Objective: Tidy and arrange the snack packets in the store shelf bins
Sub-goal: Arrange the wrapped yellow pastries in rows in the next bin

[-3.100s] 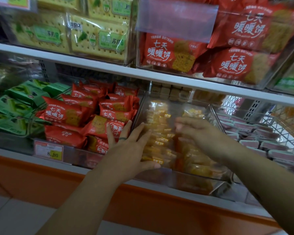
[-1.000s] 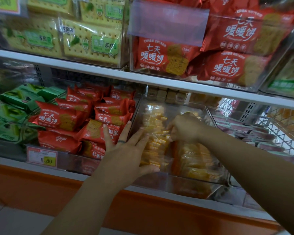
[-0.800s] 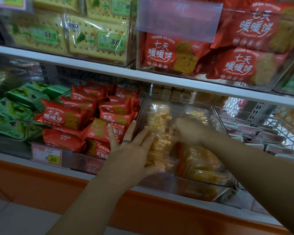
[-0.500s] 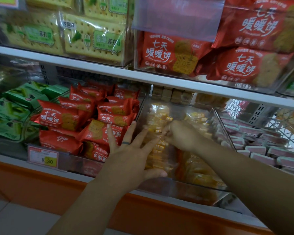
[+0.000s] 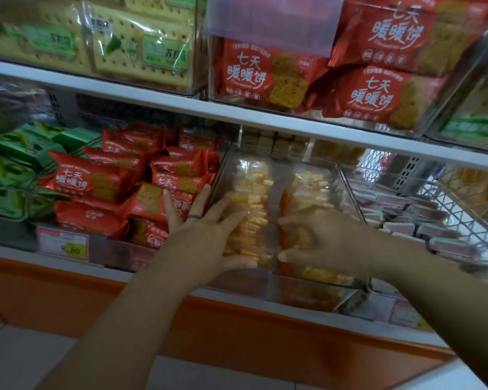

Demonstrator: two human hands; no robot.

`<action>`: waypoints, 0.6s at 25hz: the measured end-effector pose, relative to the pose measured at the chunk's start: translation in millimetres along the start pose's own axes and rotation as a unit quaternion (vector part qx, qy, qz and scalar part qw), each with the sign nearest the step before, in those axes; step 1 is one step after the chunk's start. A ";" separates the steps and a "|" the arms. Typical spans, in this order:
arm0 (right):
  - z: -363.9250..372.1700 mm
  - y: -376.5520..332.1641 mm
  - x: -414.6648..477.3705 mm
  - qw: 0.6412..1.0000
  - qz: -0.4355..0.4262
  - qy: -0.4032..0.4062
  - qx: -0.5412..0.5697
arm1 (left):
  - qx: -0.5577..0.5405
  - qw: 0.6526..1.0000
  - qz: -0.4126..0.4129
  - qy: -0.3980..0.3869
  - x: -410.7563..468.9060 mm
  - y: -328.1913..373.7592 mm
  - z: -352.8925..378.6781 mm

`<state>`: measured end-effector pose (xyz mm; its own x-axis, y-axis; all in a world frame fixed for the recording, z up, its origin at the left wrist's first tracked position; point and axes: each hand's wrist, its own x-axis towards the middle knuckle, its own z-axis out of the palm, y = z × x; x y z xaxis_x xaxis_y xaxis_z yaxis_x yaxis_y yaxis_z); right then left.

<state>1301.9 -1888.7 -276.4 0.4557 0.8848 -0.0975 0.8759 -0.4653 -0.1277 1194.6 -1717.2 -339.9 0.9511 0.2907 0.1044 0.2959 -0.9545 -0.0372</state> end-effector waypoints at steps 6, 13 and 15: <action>37.1 -45.0 -37.7 0.995 0.058 0.075 0.025 | -0.023 1.000 0.002 0.010 -11.8 -2.6 2.9; 28.6 -49.0 -8.2 0.994 0.095 0.021 0.041 | -0.025 0.999 0.012 0.024 -18.4 6.0 6.7; 25.4 -46.5 1.4 0.993 0.108 -0.026 0.035 | -0.030 0.999 0.012 0.025 -19.8 6.0 6.3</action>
<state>1257.8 -1866.4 -295.7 0.6209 0.7626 -0.1816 0.7447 -0.6461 -0.1671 1178.1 -1728.2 -348.4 0.9520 0.2648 0.1535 0.2651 -0.9640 0.0187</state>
